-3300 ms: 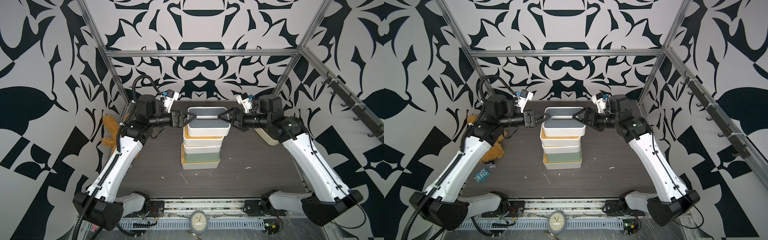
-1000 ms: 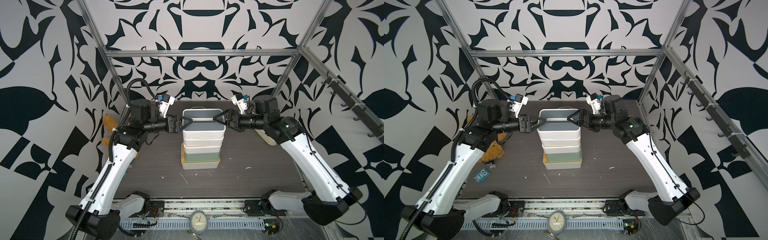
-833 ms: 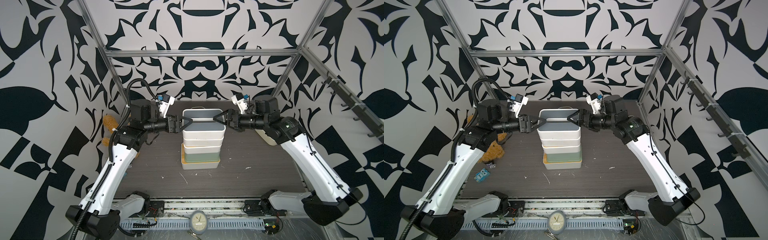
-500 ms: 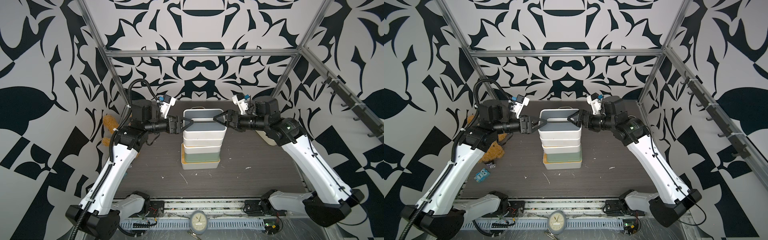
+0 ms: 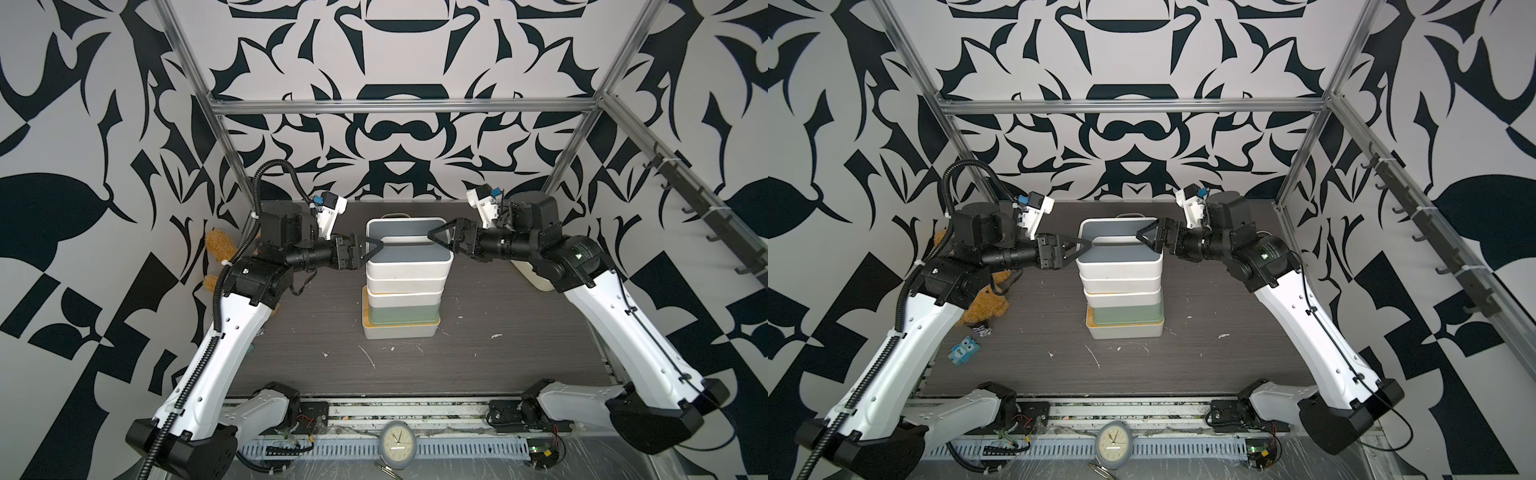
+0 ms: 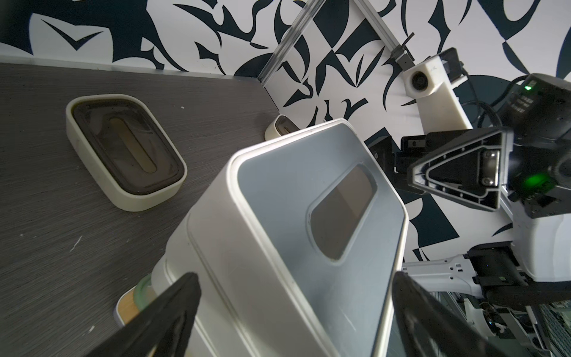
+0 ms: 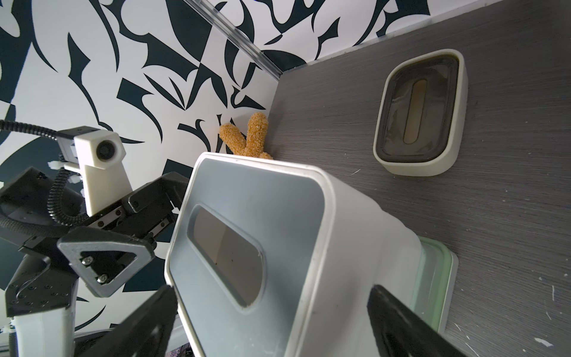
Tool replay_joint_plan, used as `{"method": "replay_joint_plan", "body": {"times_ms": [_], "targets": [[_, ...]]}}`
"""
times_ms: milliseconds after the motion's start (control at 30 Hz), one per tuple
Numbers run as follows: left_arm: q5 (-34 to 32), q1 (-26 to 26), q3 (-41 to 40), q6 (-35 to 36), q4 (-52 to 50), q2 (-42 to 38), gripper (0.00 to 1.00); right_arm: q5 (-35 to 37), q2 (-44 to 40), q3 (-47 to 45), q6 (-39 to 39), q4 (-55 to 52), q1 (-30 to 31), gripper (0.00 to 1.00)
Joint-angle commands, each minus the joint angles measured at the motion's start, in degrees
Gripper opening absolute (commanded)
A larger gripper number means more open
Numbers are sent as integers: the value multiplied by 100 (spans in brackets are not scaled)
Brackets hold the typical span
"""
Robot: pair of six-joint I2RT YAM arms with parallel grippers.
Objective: Stack the tissue boxes
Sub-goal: Place the tissue box at the tissue box.
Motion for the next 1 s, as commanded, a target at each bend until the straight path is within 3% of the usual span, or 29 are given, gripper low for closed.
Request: {"method": "replay_joint_plan", "body": {"times_ms": [0, 200, 400, 500, 700, 833, 967], "targets": [[-267, -8, 213, 139, -128, -168, 99, 208, -154, 247, -215, 26, 15, 99], [-803, 32, 149, 226, -107, -416, 99, 975, -243, 460, -405, -344, -254, 100], [-1077, 342, 0, 161, -82, -669, 99, 1152, -276, 165, -365, -407, -2145, 100], [-701, 684, -161, -54, 35, -661, 99, 1852, -129, -272, -441, -171, -2794, 100], [44, 1186, -845, -662, 672, -534, 100, 3599, 855, -914, -1226, 663, -2957, 100], [623, 1444, -1564, -1223, 1460, -516, 99, 3684, 1647, -856, -1885, 1013, -3064, 100], [950, 1605, -2141, -1668, 2085, -439, 99, 3921, 2548, -259, -2372, 644, -3157, 100]]}}
